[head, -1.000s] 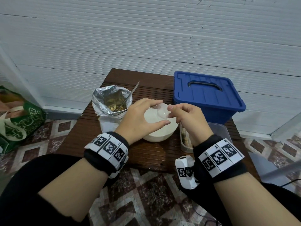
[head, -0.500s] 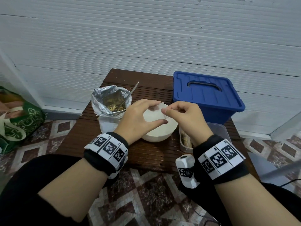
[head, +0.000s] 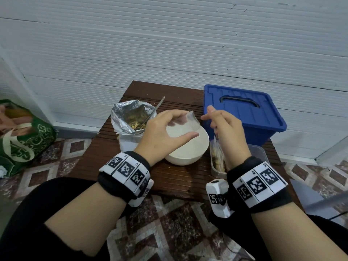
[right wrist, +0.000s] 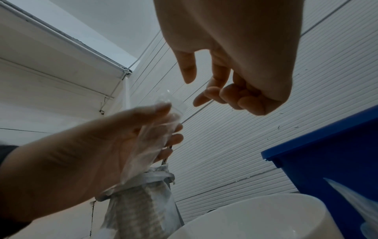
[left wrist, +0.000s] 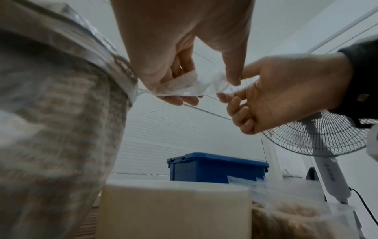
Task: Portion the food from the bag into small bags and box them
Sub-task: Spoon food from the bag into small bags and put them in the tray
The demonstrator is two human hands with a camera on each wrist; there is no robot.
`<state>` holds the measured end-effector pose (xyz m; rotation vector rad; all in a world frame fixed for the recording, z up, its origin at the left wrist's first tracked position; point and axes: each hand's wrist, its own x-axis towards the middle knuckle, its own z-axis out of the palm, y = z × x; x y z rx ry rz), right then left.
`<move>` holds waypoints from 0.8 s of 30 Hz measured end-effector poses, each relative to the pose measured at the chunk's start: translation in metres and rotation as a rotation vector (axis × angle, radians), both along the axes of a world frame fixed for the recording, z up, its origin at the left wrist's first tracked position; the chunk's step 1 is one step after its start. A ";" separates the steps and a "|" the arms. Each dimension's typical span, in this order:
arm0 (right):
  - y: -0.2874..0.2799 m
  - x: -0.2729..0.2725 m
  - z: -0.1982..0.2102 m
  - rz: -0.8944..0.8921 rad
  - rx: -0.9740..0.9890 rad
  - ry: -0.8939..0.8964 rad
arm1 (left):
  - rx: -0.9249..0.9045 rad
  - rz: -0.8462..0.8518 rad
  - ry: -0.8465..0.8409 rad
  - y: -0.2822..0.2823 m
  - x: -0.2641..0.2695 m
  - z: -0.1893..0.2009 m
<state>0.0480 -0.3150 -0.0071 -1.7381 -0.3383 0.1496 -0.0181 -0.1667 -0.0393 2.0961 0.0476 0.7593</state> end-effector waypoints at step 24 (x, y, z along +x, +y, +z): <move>0.093 0.004 -0.008 0.085 -0.072 0.039 | -0.286 0.333 -0.087 0.080 -0.028 0.039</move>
